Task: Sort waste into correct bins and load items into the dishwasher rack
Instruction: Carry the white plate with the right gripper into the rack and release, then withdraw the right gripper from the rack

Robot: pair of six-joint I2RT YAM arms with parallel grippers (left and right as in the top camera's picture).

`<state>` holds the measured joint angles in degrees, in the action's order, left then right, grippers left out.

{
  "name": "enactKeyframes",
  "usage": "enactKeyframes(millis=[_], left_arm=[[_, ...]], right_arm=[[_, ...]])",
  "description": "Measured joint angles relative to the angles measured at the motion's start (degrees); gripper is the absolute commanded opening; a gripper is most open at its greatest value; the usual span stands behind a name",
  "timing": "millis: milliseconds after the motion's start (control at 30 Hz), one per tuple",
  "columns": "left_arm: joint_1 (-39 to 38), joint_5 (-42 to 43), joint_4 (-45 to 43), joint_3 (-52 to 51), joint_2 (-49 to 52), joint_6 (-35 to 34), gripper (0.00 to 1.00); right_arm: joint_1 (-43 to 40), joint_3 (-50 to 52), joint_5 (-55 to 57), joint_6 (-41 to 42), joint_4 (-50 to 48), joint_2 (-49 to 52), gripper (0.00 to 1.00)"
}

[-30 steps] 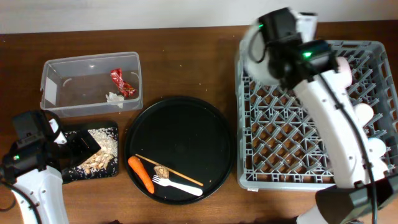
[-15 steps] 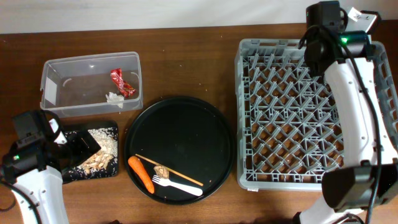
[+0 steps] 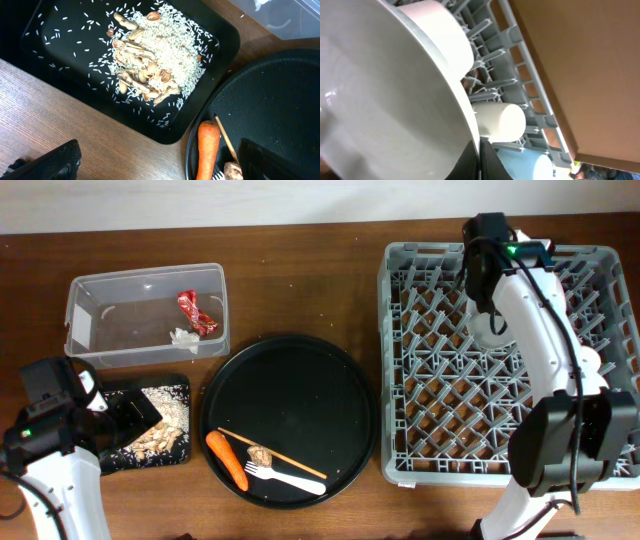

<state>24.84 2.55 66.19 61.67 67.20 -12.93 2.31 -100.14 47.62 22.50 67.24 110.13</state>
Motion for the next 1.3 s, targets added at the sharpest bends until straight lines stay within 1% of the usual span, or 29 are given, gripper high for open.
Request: enactKeyframes(millis=[167,233,300,333,400,567,767,833,900,933,1000,1033,1100,1133,1167,1233,1300], left_arm=[[0.0,0.0,0.0,0.0,0.0,0.0,0.99],[0.0,0.0,0.0,0.0,0.0,0.0,0.99],[0.0,0.0,0.0,0.0,0.0,0.0,0.99],[0.0,0.0,0.0,0.0,0.0,0.0,0.99],[0.0,0.0,0.0,0.0,0.0,0.0,0.99],[0.0,0.0,0.0,0.0,0.0,0.0,0.99],[0.0,0.0,0.0,0.0,0.0,0.0,0.99],[0.0,0.0,0.0,0.0,0.0,0.0,0.99],[0.0,0.0,0.0,0.0,0.0,0.0,0.99],[0.0,0.0,0.0,0.0,0.0,0.0,0.99],[0.0,0.0,0.0,0.0,0.0,0.0,0.99],[0.0,0.0,0.0,0.0,0.0,0.0,0.99],[0.0,0.2,0.0,0.0,0.0,0.0,0.99],[0.0,0.4,0.0,0.0,0.1,0.0,0.99],[0.0,0.6,0.0,0.0,0.1,0.0,0.99],[0.0,1.2,0.0,0.0,0.1,0.0,0.99],[0.0,2.1,0.0,0.0,0.1,0.0,0.99]], right_arm=[[2.6,0.3,-1.4,0.0,-0.4,0.0,0.04],[4.2,0.3,-1.7,0.0,-0.5,0.0,0.06],[6.0,0.3,-1.9,-0.1,-0.4,0.0,0.26],[7.0,0.3,-3.0,-0.1,-0.3,0.0,0.34],[9.3,0.3,-6.7,0.1,0.0,0.0,0.4],[12.3,0.3,-13.7,-0.2,2.0,0.0,0.41],[12.4,0.3,-16.5,-0.2,5.1,0.0,0.43],[12.4,0.3,-17.1,-0.1,5.7,-0.4,0.46],[12.4,0.3,-18.0,-0.2,6.1,-2.3,0.54],[12.4,0.4,-18.4,-0.2,6.2,-3.8,0.59],[12.4,0.4,-19.8,-0.6,6.4,-8.0,0.61],[12.4,0.4,-21.1,-1.0,6.5,-10.5,0.65],[12.4,0.4,-26.7,-4.4,7.2,-16.7,0.67],[12.4,0.3,-29.3,-6.3,7.6,-18.2,0.68],[12.4,0.3,-35.3,-9.7,8.7,-20.5,0.68],[12.4,0.2,-42.2,-13.4,11.1,-21.2,0.68],[12.4,0.2,-46.6,-15.6,13.4,-20.7,0.68]])
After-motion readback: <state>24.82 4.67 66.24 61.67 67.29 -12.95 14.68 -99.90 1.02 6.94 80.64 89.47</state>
